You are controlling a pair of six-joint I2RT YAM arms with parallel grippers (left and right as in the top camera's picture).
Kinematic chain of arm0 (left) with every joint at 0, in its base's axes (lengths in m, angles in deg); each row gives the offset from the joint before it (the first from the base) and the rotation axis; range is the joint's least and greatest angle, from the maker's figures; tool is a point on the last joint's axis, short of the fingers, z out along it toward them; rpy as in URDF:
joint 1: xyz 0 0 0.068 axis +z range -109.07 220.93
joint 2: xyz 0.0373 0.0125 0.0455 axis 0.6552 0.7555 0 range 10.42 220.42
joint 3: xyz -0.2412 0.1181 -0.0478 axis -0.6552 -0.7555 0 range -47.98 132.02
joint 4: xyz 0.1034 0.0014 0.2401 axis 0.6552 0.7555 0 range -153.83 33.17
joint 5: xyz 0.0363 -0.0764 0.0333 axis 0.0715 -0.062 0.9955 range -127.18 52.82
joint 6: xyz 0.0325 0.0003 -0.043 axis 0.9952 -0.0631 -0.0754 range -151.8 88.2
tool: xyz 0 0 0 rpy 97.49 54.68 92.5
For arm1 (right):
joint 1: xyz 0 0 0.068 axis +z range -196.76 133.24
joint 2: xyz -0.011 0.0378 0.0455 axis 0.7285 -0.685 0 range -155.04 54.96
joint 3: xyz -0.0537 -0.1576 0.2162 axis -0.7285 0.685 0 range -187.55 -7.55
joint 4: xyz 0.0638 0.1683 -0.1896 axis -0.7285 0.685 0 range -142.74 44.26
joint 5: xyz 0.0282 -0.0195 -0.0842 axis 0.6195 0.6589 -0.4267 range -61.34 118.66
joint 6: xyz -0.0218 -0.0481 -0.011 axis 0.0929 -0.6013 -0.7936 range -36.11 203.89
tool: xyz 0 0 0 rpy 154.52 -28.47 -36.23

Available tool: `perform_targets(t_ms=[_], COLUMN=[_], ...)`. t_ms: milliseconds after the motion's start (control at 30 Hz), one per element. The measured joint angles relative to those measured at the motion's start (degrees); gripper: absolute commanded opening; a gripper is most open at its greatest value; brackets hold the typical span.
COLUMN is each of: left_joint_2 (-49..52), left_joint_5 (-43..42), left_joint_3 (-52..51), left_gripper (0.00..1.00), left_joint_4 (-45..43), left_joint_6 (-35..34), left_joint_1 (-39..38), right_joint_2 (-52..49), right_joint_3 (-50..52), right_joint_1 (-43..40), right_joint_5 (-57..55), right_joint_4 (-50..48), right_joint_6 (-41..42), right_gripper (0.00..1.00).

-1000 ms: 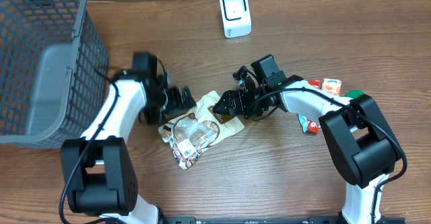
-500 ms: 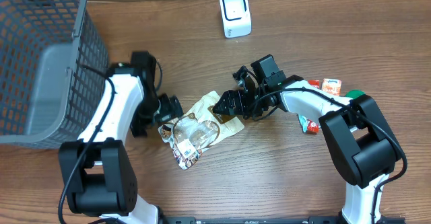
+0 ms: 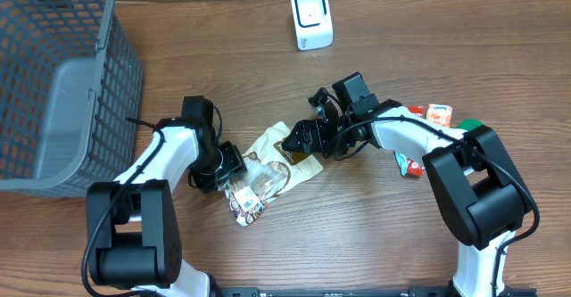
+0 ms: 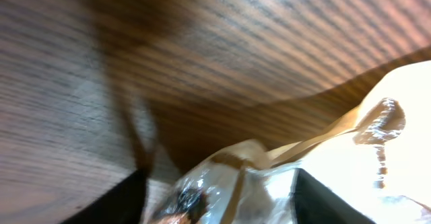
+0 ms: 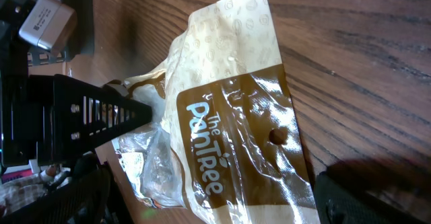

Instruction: Scan the item barcode

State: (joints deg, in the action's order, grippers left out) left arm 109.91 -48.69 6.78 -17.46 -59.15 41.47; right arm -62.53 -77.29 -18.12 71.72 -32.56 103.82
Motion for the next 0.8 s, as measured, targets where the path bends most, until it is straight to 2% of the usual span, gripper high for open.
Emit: perform_targets(t_ms=[67, 100, 167, 467, 800], left_joint_2=[0.0, 0.0, 0.0, 0.0, 0.1], left_joint_5=[-1.0, -1.4, -2.3, -7.4, -11.5], left_joint_3=[-0.1, -0.1, 0.0, 4.0, 7.8], left_gripper=[0.22, 0.16, 0.11, 0.05, 0.04], left_joint_4=[-0.4, -0.3, 0.4, 3.4, 5.8], left_joint_6=[0.3, 0.7, 2.1, 8.5, 13.9], left_joint_1=[0.0, 0.0, 0.1, 1.5, 1.5], right_joint_2=[0.2, 0.3, 0.8, 2.6, 2.8], right_joint_3=[0.0, 0.0, 0.0, 0.0, 0.0], right_joint_1=[0.0, 0.0, -0.3, -7.0, -8.0], right_joint_5=[0.0, 0.0, -0.1, -1.5, -1.0], right_joint_4=[0.5, 1.1, 2.8, 11.4, 12.6], right_joint_6=[0.0, -0.1, -0.7, -3.2, -6.6], right_gripper=[0.99, 1.0, 1.0, 1.0, 1.0])
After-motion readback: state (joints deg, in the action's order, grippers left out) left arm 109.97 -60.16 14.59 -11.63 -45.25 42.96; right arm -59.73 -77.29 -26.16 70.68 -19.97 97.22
